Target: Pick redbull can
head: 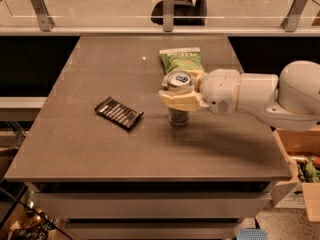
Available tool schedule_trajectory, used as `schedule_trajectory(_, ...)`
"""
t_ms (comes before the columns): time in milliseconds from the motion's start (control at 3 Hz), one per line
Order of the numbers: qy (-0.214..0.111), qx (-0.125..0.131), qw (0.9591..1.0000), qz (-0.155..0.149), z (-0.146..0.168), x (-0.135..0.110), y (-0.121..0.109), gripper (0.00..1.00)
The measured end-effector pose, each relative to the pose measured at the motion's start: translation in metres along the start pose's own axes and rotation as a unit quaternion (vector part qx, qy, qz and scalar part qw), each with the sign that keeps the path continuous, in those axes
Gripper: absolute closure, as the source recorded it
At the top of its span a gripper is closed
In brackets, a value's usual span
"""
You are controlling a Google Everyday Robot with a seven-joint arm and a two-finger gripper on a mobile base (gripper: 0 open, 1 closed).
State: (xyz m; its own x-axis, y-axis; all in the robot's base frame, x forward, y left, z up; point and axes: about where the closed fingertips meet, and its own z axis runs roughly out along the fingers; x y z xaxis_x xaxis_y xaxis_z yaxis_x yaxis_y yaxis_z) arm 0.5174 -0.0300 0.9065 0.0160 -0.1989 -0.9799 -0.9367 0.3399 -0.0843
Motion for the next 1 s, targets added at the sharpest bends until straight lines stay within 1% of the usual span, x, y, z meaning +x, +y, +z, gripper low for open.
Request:
schedule_trajectory(667,0.026,0.010,0.9987,-0.042,-0.005,-0.022,-0.021,1.00)
schedule_trajectory(1000,0.036,0.015,0.9972,-0.063,-0.008,-0.038,-0.023,1.00)
